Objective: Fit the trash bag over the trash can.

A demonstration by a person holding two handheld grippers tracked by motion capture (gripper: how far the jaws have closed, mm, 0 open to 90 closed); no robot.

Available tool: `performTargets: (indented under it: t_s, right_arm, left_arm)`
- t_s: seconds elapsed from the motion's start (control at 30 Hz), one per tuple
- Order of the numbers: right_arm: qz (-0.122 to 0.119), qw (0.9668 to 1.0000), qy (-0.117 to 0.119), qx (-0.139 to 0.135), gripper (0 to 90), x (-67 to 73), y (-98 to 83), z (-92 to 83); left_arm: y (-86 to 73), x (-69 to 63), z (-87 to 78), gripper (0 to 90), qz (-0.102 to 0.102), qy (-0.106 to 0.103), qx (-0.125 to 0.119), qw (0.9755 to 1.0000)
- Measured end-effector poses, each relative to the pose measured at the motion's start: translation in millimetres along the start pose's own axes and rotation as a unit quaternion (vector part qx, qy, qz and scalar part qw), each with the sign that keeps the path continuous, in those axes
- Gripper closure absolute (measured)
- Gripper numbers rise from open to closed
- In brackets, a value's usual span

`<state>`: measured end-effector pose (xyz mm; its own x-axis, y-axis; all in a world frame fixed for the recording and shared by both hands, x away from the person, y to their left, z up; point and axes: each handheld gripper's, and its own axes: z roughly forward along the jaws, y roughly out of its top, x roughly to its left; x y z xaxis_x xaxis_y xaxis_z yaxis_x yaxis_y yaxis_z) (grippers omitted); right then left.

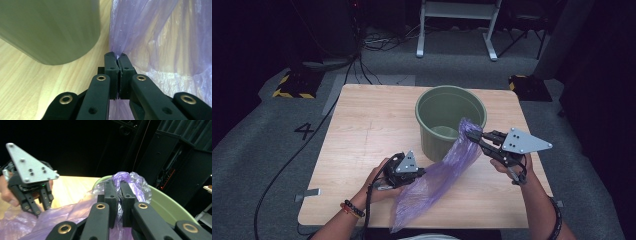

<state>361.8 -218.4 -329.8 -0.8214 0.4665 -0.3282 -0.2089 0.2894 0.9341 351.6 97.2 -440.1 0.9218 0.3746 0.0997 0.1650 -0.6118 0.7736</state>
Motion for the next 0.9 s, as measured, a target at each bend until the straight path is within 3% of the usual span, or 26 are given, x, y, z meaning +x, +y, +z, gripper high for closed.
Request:
performTargets:
  t_s: [0.3,0.43,0.9]
  right_arm:
    - [0.007,0.9999,-0.014,-0.005,87.4,-19.2,9.1,10.8]
    - [0.023,0.9996,-0.018,-0.003,87.3,-28.7,7.8,17.7]
    - [0.038,0.9972,-0.047,0.045,87.3,-56.5,-4.6,43.3]
  left_arm:
    - [2.6,0.3,-14.0,88.0,0.004,0.012,-0.025,0.9996]
    - [4.3,0.2,-18.3,88.0,0.004,0.016,-0.037,0.9992]
    - [13.2,12.2,-25.3,86.6,-0.01,0.03,-0.055,0.998]
